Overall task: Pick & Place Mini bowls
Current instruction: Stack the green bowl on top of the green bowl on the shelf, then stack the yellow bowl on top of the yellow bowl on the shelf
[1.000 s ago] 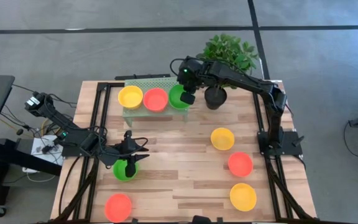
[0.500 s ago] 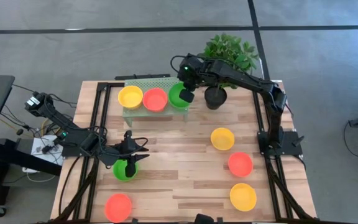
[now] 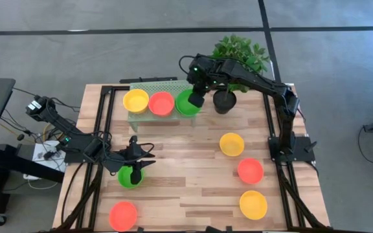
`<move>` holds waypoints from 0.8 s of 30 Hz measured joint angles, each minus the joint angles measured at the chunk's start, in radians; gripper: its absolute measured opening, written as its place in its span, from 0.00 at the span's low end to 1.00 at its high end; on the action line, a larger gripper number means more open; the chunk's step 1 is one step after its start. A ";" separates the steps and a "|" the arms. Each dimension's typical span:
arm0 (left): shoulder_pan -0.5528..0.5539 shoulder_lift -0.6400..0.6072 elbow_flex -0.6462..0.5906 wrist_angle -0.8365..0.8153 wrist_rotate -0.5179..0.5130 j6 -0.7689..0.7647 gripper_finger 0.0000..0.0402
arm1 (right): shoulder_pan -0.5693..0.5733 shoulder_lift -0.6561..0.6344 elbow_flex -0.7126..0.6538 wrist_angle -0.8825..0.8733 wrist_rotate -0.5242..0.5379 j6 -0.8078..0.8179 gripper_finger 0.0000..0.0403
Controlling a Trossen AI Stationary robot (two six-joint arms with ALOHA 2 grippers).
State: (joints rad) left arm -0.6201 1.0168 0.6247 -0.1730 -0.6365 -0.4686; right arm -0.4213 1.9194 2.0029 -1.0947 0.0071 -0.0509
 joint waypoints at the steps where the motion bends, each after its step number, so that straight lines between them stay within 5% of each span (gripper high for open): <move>1: 0.000 0.000 0.000 0.002 0.000 0.000 0.26 | 0.000 0.000 0.000 0.008 0.000 0.000 0.00; 24: 0.000 0.000 0.000 0.016 0.000 0.026 0.26 | 0.003 0.019 -0.001 0.029 -0.059 -0.010 0.18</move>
State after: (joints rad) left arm -0.6201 1.0172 0.6250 -0.1566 -0.6365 -0.4426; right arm -0.4185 1.9379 2.0018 -1.0661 -0.0517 -0.0614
